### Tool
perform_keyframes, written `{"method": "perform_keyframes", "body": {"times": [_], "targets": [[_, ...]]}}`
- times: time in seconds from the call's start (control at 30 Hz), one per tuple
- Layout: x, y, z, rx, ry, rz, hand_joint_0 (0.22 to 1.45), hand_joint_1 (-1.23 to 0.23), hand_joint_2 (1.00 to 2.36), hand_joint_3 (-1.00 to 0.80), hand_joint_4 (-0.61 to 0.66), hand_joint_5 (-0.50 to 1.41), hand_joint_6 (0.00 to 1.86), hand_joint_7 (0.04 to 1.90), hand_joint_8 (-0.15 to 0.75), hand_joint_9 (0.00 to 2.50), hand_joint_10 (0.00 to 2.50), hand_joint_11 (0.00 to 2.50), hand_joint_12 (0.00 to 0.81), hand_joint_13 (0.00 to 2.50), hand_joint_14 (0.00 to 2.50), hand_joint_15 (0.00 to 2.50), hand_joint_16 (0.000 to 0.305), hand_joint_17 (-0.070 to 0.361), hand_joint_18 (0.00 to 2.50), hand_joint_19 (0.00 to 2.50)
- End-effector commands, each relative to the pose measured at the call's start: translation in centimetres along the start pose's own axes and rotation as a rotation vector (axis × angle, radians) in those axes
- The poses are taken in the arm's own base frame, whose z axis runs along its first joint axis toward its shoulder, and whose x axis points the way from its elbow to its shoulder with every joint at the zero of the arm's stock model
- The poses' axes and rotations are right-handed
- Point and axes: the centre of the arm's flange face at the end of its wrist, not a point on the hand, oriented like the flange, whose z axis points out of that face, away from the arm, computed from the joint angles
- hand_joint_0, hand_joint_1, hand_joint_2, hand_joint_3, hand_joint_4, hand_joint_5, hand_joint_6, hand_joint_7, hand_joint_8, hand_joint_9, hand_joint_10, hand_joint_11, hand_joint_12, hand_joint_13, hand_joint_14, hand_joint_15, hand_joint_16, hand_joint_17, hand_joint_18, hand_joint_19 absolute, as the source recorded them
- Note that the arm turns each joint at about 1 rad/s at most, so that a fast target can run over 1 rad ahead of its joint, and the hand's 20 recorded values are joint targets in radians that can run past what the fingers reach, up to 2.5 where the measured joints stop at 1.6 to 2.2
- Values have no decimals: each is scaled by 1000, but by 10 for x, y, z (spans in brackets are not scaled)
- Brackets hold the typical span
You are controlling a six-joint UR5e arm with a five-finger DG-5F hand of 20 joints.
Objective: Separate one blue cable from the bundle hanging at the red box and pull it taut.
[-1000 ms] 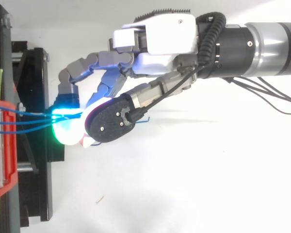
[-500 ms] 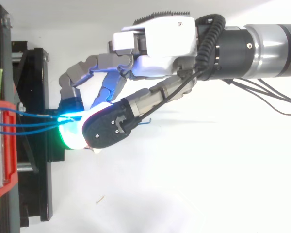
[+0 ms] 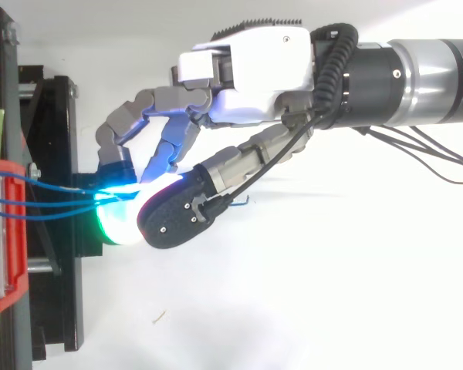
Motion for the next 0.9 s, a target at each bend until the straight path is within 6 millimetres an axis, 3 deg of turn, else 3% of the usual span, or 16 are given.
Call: {"method": "perform_keyframes", "body": {"times": [0.0, 0.07, 0.2, 0.3, 0.37, 0.57, 0.87], "targets": [[1, 0, 0, -1, 2, 0, 599, -653, 1010, -384, 280, -218, 854, 1092, 392, 994, 21, 854, 449, 948, 17, 481, 51, 114, 830, 357], [1, 0, 0, -1, 2, 0, 559, -459, 1001, -488, 276, -213, 850, 1100, 394, 1017, 21, 847, 455, 956, 18, 492, 53, 118, 836, 376], [1, 0, 0, 0, 2, 0, 546, -332, 1000, -500, 248, -192, 837, 1142, 393, 1064, 18, 840, 461, 980, 16, 498, 54, 122, 865, 379], [2, 0, 1, -1, 0, 0, 577, -380, 1003, -458, 250, -183, 836, 1185, 391, 1084, 22, 847, 454, 979, 16, 492, 53, 119, 858, 388], [3, 0, 1, -1, 2, 0, 615, -497, 1015, -313, 252, -174, 848, 1204, 397, 1107, 21, 863, 449, 988, 18, 489, 52, 116, 862, 381], [5, 0, 2, -5, 3, 1, 589, -585, 1018, -79, 275, -164, 867, 1237, 433, 1144, 20, 906, 484, 1011, 15, 479, 59, 132, 926, 347], [6, 1, 3, -9, 3, -1, 611, -649, 1020, -120, 264, -175, 870, 1230, 414, 1089, 23, 943, 469, 970, 17, 495, 55, 124, 883, 383]]}}
